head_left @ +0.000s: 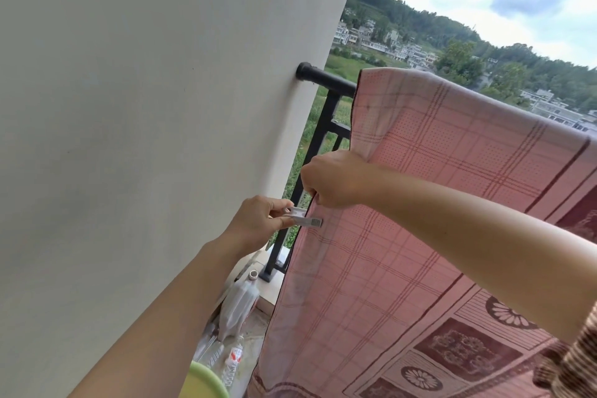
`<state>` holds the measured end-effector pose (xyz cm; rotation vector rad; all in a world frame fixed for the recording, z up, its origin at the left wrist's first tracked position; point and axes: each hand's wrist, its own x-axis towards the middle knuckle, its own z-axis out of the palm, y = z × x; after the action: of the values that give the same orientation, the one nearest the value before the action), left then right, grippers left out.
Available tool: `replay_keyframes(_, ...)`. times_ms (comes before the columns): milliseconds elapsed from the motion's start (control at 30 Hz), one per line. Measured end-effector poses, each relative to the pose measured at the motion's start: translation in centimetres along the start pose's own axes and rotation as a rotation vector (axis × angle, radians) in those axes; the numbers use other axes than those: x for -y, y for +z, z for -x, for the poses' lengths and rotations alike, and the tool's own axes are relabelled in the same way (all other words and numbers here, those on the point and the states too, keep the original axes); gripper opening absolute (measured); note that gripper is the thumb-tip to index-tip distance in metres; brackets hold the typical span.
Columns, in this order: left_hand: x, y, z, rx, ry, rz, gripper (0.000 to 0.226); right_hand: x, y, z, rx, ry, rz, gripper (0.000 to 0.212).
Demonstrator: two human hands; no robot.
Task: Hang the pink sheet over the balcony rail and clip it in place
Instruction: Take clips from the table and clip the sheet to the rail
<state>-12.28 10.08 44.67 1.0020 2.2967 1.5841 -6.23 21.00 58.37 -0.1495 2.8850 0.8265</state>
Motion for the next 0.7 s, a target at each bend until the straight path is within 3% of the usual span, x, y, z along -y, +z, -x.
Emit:
replay_keyframes(167, 0.0, 0.7, 0.8, -0.056, -0.05, 0.033, 0.052, 0.2, 0.8, 0.4, -0.084, -0.027, 0.064, 0.039)
replay_keyframes(267, -0.1, 1.5, 1.4, -0.127, -0.049, 0.045, 0.054, 0.6, 1.4, 1.2, -0.177, -0.077, 0.074, 0.018)
replay_keyframes(300, -0.2, 1.9, 1.6, -0.176, -0.033, 0.037, 0.054, 0.7, 1.8, 1.6, -0.234, -0.121, 0.098, 0.007)
replay_keyframes(367, -0.2, 2.9, 2.2, -0.317, -0.009, 0.038, 0.05, 0.9, 3.2, 2.7, -0.408, -0.18, 0.138, 0.017)
replay_keyframes(433, 0.0, 4.1, 3.2, -0.495, -0.008, 0.029, 0.044, 1.2, 4.7, 4.5, -0.544, -0.194, 0.137, 0.013)
replay_keyframes(533, -0.2, 6.3, 5.1, -0.672, -0.008, 0.031, 0.041, 1.4, 7.6, 7.8, -0.625, -0.152, 0.063, 0.021)
replay_keyframes(600, -1.1, 7.7, 6.0, -0.676, 0.052, 0.018, 0.037, 1.1, 9.1, 9.8, -0.598, -0.096, -0.002, 0.023)
replay_keyframes(700, -3.0, 11.0, 6.8, -0.537, 0.138, -0.06, 0.03, -0.3, 11.5, 13.7, -0.507, 0.055, -0.096, 0.024)
